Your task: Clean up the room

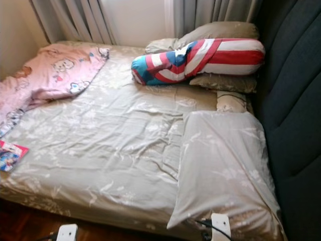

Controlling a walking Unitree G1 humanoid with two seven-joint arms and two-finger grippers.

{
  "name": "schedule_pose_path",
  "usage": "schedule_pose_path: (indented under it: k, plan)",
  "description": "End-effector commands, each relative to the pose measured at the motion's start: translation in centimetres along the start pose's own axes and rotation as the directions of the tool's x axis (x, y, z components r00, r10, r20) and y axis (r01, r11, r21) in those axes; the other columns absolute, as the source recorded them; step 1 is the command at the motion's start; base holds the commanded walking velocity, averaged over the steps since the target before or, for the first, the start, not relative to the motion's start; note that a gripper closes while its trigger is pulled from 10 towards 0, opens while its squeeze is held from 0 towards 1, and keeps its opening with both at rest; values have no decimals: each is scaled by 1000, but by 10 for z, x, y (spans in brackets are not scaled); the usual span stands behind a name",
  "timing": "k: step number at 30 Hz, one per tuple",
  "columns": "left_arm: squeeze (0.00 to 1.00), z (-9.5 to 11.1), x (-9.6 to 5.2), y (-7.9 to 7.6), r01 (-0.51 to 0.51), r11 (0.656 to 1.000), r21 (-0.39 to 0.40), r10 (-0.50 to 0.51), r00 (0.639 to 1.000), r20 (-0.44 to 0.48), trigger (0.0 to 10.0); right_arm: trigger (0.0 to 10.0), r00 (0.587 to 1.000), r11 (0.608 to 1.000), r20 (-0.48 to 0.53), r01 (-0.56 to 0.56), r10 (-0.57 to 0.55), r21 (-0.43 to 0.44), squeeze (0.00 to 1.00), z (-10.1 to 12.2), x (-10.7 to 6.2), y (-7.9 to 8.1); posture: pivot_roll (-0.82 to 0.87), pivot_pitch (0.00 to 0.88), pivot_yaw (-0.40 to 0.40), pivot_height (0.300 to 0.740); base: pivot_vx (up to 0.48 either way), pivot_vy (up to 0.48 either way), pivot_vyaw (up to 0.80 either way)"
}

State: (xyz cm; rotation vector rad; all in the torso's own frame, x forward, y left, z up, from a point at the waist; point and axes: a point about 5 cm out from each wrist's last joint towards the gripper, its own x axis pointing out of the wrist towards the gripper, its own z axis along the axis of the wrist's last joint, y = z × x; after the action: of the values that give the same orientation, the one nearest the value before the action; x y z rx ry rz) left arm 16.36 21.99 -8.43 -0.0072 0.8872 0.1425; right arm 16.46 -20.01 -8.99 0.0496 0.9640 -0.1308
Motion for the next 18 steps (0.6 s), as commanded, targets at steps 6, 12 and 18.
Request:
schedule_pose_path:
  k: [6, 12, 18]
  plan:
    - [0, -5, -1, 0, 3, 1000, -25, -3, 1000, -22, 10000, 10000, 1000, 1000, -30, 5, -5, 7, 0, -8, -2, -3, -7, 112, -9, 740, 0, 0, 0]
    - [0, -5, -1, 0, 5, 1000, -24, -6, 1000, -20, 10000, 10000, 1000, 1000, -31, 4, -4, 6, 0, -8, -2, -5, -6, 109, -9, 740, 0, 161, 0]
    - [0, -4, -1, -1, 6, 1000, -26, -6, 1000, -18, 10000, 10000, 999, 1000, -32, 2, -2, 2, 0, -8, -2, -5, -4, 105, -8, 740, 0, 273, 0]
